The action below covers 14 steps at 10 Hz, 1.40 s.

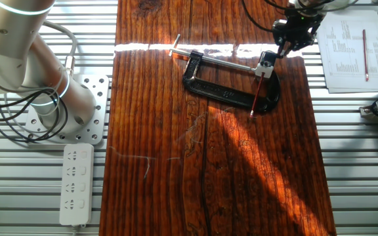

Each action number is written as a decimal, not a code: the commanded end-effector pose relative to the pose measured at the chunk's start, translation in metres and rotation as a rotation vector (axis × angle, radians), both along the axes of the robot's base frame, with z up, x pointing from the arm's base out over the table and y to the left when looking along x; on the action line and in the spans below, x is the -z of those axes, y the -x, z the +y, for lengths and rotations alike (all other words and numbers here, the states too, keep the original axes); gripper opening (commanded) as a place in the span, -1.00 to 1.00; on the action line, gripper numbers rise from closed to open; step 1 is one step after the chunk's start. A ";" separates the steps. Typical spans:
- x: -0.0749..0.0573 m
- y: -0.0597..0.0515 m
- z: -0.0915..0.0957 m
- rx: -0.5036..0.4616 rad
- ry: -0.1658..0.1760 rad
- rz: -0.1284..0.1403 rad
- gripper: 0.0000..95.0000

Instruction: Sharpen the pencil with a pencil sharpener

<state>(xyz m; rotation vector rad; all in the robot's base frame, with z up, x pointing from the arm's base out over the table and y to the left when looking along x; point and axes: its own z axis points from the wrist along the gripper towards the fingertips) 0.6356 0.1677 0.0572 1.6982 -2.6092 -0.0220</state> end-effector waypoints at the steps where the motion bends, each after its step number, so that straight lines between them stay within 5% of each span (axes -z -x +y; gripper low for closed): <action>1: 0.000 0.001 0.002 0.006 -0.004 0.003 -1.00; 14: -0.006 0.012 0.011 0.002 0.009 -0.003 -1.00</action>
